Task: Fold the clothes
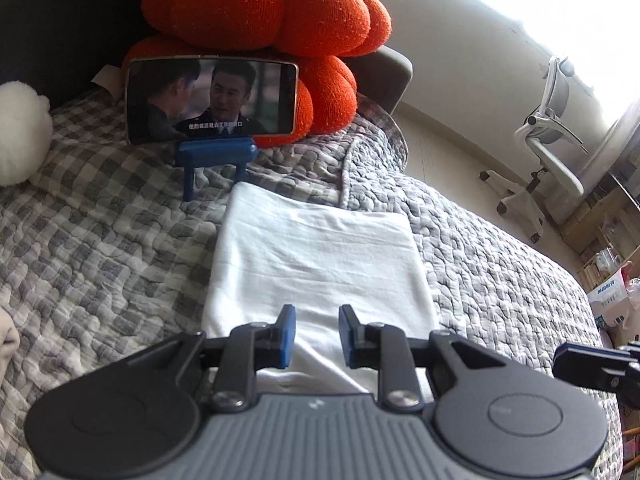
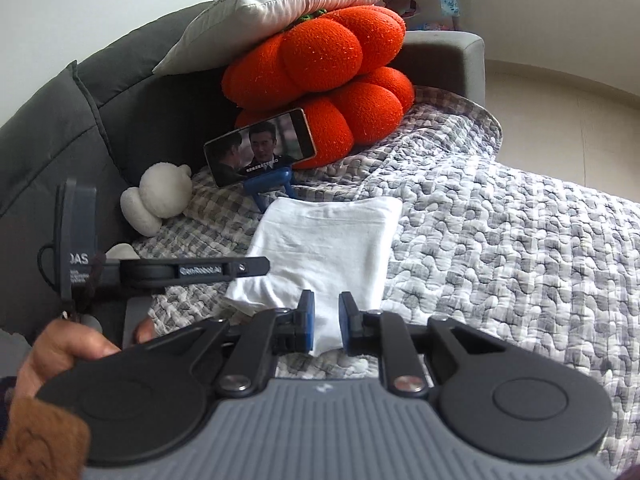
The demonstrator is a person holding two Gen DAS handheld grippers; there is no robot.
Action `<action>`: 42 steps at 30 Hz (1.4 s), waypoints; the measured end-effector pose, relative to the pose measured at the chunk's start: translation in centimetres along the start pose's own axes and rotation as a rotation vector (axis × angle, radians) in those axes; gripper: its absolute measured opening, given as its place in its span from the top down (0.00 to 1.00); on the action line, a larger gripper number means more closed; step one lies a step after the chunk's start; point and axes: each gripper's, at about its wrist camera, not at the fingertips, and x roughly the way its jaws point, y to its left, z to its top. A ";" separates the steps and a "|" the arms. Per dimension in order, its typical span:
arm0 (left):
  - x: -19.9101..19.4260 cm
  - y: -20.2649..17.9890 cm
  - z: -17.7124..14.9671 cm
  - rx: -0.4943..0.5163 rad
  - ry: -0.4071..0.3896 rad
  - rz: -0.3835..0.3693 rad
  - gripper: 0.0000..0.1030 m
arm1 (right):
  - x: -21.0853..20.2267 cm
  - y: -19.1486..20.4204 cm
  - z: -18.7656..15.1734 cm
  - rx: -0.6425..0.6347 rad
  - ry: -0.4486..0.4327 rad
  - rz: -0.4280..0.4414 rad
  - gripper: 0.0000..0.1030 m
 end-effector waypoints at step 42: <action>1.6 1.5 0.9 0.025 0.045 0.134 0.75 | 11.9 -0.6 0.4 -0.041 0.138 -0.041 0.84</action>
